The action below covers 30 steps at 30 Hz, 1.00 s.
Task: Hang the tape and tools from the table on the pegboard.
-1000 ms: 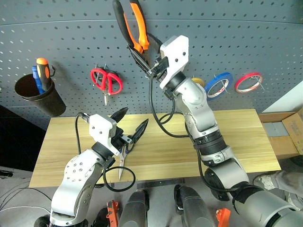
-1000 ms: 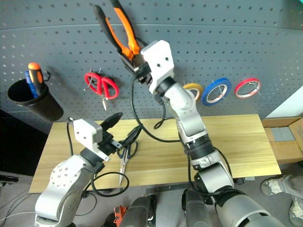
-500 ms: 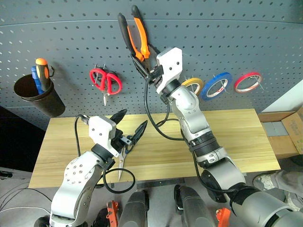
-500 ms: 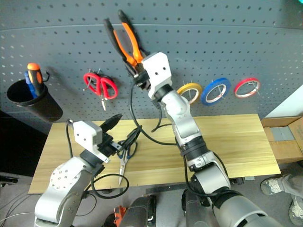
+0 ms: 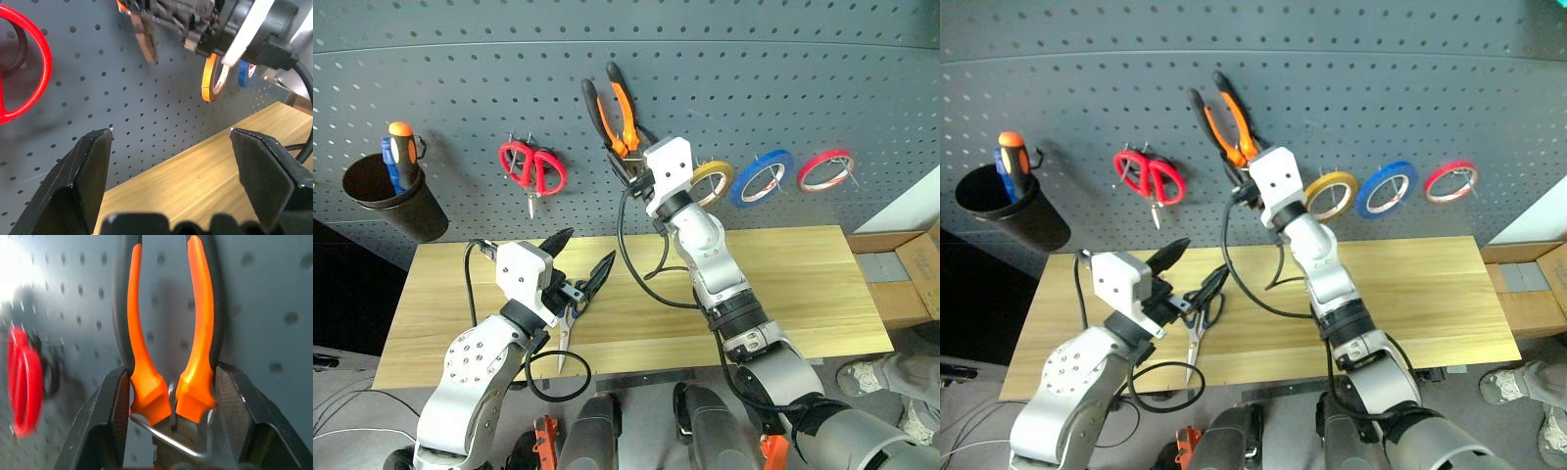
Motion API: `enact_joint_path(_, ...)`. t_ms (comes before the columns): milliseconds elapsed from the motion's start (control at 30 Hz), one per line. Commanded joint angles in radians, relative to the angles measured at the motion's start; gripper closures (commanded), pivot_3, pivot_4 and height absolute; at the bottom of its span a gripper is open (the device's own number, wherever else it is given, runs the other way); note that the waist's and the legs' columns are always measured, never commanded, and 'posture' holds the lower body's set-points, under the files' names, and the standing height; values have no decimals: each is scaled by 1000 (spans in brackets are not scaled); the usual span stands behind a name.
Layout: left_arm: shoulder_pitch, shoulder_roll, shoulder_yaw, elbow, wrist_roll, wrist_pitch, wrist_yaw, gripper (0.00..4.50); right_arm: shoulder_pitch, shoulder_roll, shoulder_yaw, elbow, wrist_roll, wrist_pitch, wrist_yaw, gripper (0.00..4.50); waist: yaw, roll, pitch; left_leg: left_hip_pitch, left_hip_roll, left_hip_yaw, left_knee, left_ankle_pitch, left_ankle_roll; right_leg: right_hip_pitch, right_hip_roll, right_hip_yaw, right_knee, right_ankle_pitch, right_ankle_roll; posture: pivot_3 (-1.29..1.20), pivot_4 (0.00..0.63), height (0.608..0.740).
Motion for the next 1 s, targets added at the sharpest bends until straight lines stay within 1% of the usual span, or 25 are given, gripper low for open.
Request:
enact_joint_path(33,-1,10,7,-47,6,-8,3,383,14,6,23,-59,-23,7,-6,2140,0,0,0,0,0,0,0,0,0,0,0,0,0,0,0,97,292,740)
enact_joint_path(67,-1,11,8,-47,6,-7,3,383,17,7,22,-67,-22,8,-6,1762,0,0,0,0,0,0,0,0,0,0,0,0,0,0,0,98,291,740)
enact_joint_path(100,0,12,8,-46,6,-6,3,383,19,8,21,-73,-21,9,-6,1597,0,0,0,0,0,0,0,0,0,0,0,0,0,0,0,98,291,740)
enact_joint_path(200,0,16,11,-42,6,-5,4,383,23,9,16,-93,-19,20,-6,517,0,0,0,0,0,0,0,0,0,0,0,0,0,0,0,96,289,740)
enact_joint_path(267,-2,18,11,-36,8,-5,5,383,30,6,15,-110,-21,31,-6,39,0,0,0,0,0,0,0,0,0,0,0,0,0,0,0,94,285,740)
enact_joint_path(433,-10,9,32,3,13,-7,19,383,89,-13,32,-227,-22,101,16,39,0,0,0,0,0,0,0,0,0,0,0,0,0,0,0,85,284,740)
enact_joint_path(633,23,2,60,35,-2,35,42,383,260,-83,71,-443,4,202,112,39,2,0,0,0,0,0,0,0,0,1,0,0,-1,0,0,79,276,740)
enact_joint_path(733,50,-12,84,68,-27,62,48,383,344,-128,60,-531,19,258,140,39,2,0,0,0,0,-1,0,-1,2,1,0,0,-1,0,0,71,273,740)
enact_joint_path(833,111,15,46,107,12,86,22,383,435,-187,66,-620,6,297,161,39,1,0,0,1,0,-1,0,-2,3,1,0,0,-1,0,0,57,274,740)
enact_joint_path(900,159,11,22,124,18,76,7,383,500,-227,93,-663,-9,290,186,39,0,0,0,1,0,-1,0,-2,4,2,0,0,0,0,0,49,274,740)
enact_joint_path(1000,202,-2,12,151,30,96,27,383,583,-278,137,-713,24,320,261,39,-1,0,0,1,0,-1,0,-2,4,2,0,0,-1,0,0,42,271,740)
